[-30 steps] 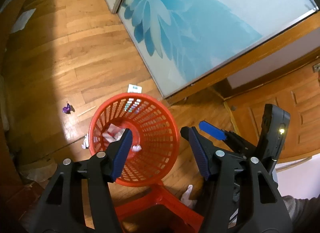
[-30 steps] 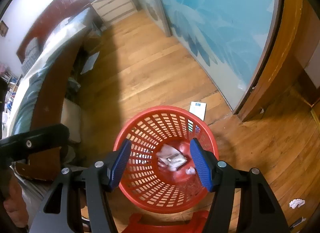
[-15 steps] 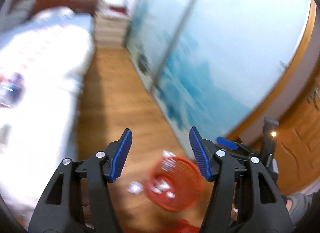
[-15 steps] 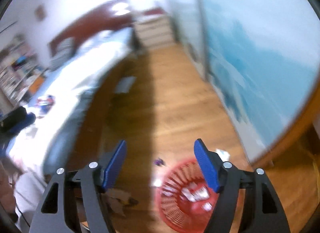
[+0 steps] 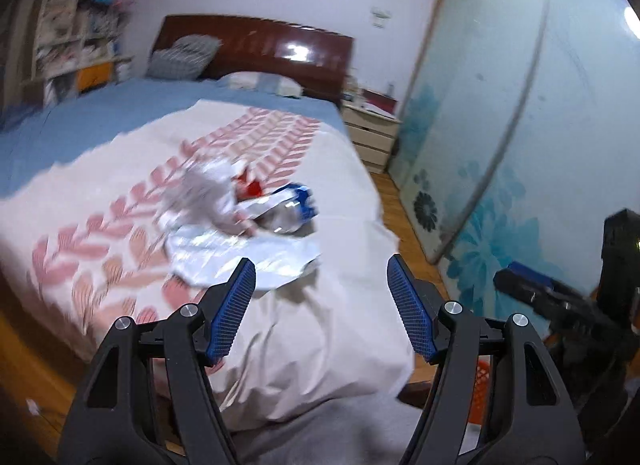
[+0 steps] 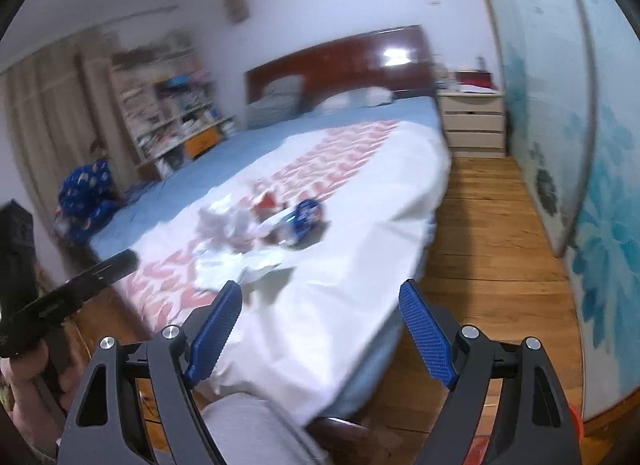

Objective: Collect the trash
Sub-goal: 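Return both tools to the bed toward the crumpled trash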

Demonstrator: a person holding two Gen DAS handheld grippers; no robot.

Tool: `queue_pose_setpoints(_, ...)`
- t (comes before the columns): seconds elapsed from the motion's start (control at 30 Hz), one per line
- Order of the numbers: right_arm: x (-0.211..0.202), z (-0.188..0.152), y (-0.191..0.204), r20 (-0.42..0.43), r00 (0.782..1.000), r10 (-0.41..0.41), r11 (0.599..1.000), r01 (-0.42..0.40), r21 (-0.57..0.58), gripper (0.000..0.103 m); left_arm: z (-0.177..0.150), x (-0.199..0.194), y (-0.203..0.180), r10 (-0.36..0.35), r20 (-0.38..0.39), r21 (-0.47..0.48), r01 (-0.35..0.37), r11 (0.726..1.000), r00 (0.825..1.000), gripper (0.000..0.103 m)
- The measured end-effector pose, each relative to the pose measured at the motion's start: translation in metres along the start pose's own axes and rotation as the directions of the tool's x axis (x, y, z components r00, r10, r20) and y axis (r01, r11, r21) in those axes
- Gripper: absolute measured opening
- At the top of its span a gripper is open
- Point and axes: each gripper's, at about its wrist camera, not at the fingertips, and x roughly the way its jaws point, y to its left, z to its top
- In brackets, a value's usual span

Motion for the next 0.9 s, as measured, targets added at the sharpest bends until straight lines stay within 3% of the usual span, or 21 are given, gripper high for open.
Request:
queue_pose_setpoints(0.2,0.045,-0.014,0.05,-0.059,0.998,0.028,0.999,-0.031,-0.045,0.08,-0.013,0.0,0.031,0.003,-0.017,-0.023,-0.003,1.0,1.0,0.069)
queue_pose_setpoints(0.3,0.075,-0.013,0.055,-0.072,0.997,0.027,0.998,-0.031,-0.053,0.081,-0.014,-0.002,0.047,0.011,-0.012,-0.049,-0.012,0.999,1.0,0.069)
queue_pose_setpoints(0.47,0.175,0.01,0.064,-0.144,0.99,0.0,0.998,0.008,0.056,0.082,-0.015,-0.006,0.07,0.012,0.0,-0.117,-0.012,0.993,1.0,0.069)
queue_pose_setpoints(0.57,0.24,0.014,0.073,-0.237,0.971,-0.02,0.995,0.043,0.091,0.081,-0.014,-0.005,0.082,0.028,0.002,-0.135,-0.027,0.991,1.0,0.069)
queue_pose_setpoints(0.6,0.259,0.012,0.076,-0.277,0.961,-0.002,0.994,0.032,0.105,0.07,-0.015,-0.004,0.087,0.032,-0.001,-0.144,-0.031,0.989,1.0,0.069)
queue_pose_setpoints(0.63,0.272,0.01,0.077,-0.309,0.951,0.018,0.992,0.021,0.122,0.039,-0.014,-0.003,0.091,0.038,-0.003,-0.153,-0.038,0.988,0.999,0.069)
queue_pose_setpoints(0.67,0.277,0.008,0.081,-0.323,0.946,0.022,0.992,0.019,0.123,0.027,-0.014,-0.002,0.094,0.042,-0.005,-0.159,-0.042,0.986,0.999,0.069)
queue_pose_setpoints(0.73,0.27,0.006,0.083,-0.305,0.952,0.023,0.994,0.012,0.11,0.019,-0.013,0.003,0.101,0.052,-0.011,-0.172,-0.053,0.984,0.999,0.069)
queue_pose_setpoints(0.9,0.242,0.005,0.069,-0.265,0.959,0.1,0.981,-0.051,0.186,0.012,-0.003,0.028,0.11,0.055,-0.025,-0.187,-0.058,0.981,0.998,0.069)
